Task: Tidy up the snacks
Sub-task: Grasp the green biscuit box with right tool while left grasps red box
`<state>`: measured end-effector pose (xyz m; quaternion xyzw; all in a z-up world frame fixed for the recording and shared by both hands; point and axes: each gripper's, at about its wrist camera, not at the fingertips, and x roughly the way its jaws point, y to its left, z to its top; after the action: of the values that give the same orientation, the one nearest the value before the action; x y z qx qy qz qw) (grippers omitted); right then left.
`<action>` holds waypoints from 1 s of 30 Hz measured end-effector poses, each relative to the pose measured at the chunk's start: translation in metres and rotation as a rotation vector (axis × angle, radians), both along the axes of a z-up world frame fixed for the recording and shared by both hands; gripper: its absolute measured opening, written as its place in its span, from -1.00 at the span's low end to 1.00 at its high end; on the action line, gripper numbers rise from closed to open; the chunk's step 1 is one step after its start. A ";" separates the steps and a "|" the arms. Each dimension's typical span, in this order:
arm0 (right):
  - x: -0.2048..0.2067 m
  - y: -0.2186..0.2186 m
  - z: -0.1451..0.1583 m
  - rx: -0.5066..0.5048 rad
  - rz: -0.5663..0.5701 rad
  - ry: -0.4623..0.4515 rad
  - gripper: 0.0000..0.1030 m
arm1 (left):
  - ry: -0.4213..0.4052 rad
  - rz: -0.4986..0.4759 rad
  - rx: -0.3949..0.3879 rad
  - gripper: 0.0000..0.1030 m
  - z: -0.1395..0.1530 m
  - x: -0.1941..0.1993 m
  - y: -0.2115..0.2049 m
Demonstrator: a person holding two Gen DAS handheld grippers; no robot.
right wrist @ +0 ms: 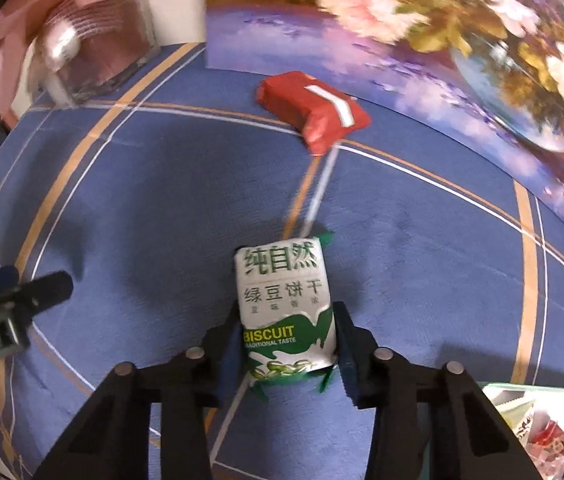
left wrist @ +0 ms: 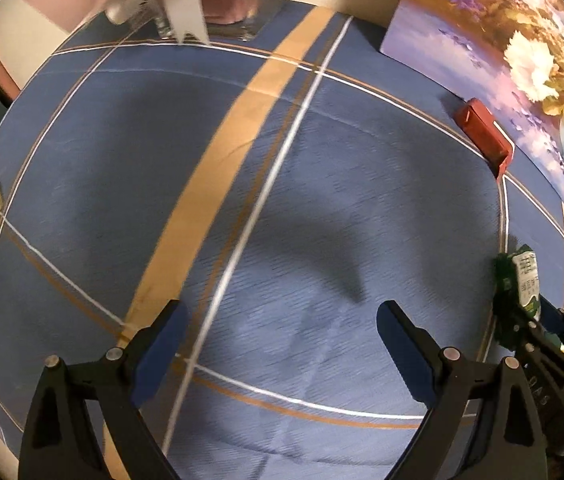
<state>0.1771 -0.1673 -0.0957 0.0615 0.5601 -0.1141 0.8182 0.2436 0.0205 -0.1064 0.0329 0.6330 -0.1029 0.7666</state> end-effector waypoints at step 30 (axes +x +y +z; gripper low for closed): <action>-0.014 -0.169 0.063 0.064 -0.234 -0.096 -0.16 | -0.116 0.019 -0.128 0.84 -0.006 0.091 -0.194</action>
<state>0.1634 -0.3364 -0.0323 0.1579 0.5127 -0.1880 0.8227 0.3348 -0.1738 -0.1123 -0.0165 0.5799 -0.1339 0.8034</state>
